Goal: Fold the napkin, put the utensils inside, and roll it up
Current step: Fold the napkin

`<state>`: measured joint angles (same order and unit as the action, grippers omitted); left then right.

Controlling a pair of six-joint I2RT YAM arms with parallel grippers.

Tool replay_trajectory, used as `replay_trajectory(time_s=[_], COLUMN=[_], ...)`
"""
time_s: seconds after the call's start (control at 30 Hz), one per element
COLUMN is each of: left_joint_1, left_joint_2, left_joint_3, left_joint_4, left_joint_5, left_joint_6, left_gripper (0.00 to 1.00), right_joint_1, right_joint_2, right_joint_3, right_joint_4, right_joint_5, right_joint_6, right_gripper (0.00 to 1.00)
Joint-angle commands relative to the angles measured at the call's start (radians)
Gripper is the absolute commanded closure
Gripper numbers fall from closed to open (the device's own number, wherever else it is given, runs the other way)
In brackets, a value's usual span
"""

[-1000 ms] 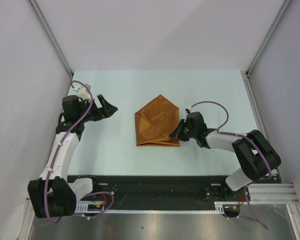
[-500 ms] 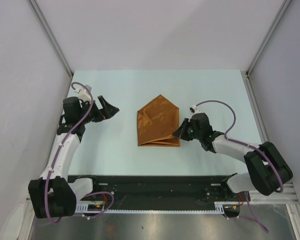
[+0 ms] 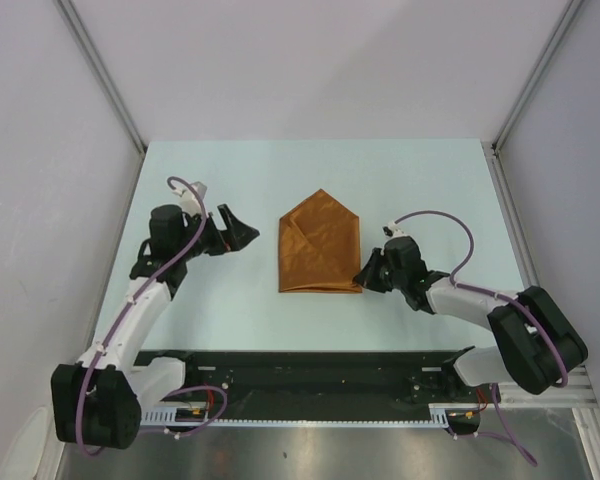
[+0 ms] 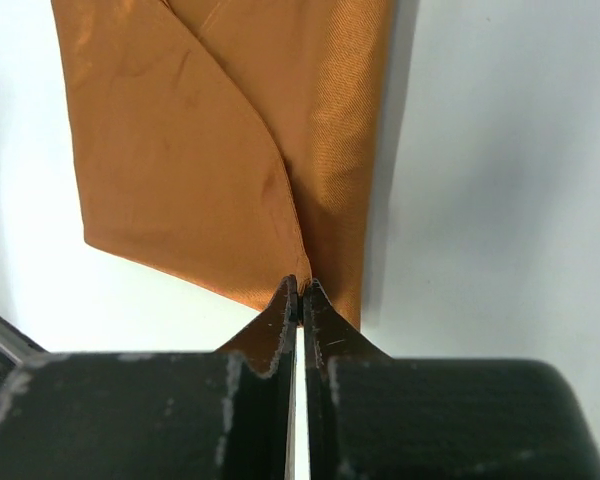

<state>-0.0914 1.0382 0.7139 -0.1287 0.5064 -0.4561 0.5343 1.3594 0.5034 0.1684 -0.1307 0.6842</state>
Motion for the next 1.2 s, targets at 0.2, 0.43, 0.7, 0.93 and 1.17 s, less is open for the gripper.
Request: replay_trajectory(time_s=[0.2, 0.43, 0.7, 0.93, 1.17], left_joint_1=[-0.119, -0.137, -0.156, -0.168, -0.169], left_joint_2=[0.052, 0.092, 0.149, 0.171, 0.22], left_joint_3=[-0.192, -0.217, -0.263, -0.286, -0.341], left_joint_4=[0.238, 0.276, 0.339, 0.363, 0.432], left_joint_5=[-0.077, -0.089, -0.086, -0.1, -0.091], left_joint_6=[-0.153, -0.159, -0.182, -0.184, -0.207], left_gripper=[0.0, 0.0, 0.0, 0.01, 0.04], right_joint_1=[0.009, 0.01, -0.063, -0.1, -0.1], right_joint_2=[-0.071, -0.161, -0.12, -0.005, 0.015], right_joint_3=[-0.029, -0.045, -0.061, -0.074, -0.104], right_joint_4=[-0.05, -0.098, -0.009, 0.141, 0.177], right_joint_5=[0.068, 0.062, -0.055, -0.142, -0.155], right_joint_6=[-0.018, -0.015, -0.006, 0.027, 0.057], right_gripper=[0.89, 0.43, 0.36, 0.41, 0.64])
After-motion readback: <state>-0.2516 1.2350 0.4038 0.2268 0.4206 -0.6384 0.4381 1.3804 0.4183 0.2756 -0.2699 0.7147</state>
